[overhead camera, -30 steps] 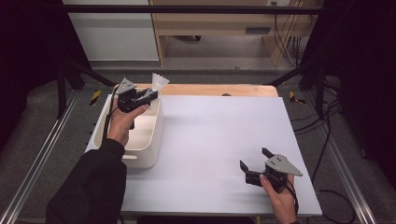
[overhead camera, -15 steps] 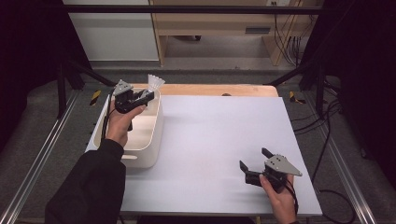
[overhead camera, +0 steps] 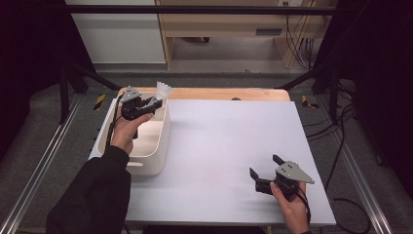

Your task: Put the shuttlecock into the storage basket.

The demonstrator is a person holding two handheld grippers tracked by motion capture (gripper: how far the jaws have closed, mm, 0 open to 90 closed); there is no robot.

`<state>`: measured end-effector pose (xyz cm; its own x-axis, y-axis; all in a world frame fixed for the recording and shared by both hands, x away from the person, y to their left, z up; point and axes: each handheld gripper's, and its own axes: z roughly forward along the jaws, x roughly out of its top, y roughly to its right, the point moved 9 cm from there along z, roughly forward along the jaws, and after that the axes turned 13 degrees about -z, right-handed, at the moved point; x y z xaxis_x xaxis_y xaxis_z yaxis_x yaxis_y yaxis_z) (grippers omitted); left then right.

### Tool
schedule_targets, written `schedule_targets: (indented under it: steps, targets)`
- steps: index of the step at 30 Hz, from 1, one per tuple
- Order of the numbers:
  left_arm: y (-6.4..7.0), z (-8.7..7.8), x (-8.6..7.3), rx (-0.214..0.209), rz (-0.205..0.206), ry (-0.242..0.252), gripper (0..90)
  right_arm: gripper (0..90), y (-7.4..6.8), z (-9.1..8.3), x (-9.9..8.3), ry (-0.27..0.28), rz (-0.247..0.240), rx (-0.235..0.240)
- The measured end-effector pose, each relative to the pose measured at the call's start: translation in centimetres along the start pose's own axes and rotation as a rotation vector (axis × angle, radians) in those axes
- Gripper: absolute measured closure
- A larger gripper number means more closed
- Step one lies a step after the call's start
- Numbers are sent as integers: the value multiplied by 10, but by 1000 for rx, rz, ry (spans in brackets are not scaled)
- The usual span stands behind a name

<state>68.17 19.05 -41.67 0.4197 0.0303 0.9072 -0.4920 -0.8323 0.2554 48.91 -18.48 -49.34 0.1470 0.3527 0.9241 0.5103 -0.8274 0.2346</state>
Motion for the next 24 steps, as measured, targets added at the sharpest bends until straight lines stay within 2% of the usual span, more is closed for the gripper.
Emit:
schedule_targets:
  steps: [15, 24]
  targets:
    - [-4, 4, -9, 22, 5, -53, 645, 51, -1, 1, -1, -6, 2, 4]
    - [-4, 5, -9, 27, 6, -50, 645, 51, -1, 1, -1, -6, 2, 6]
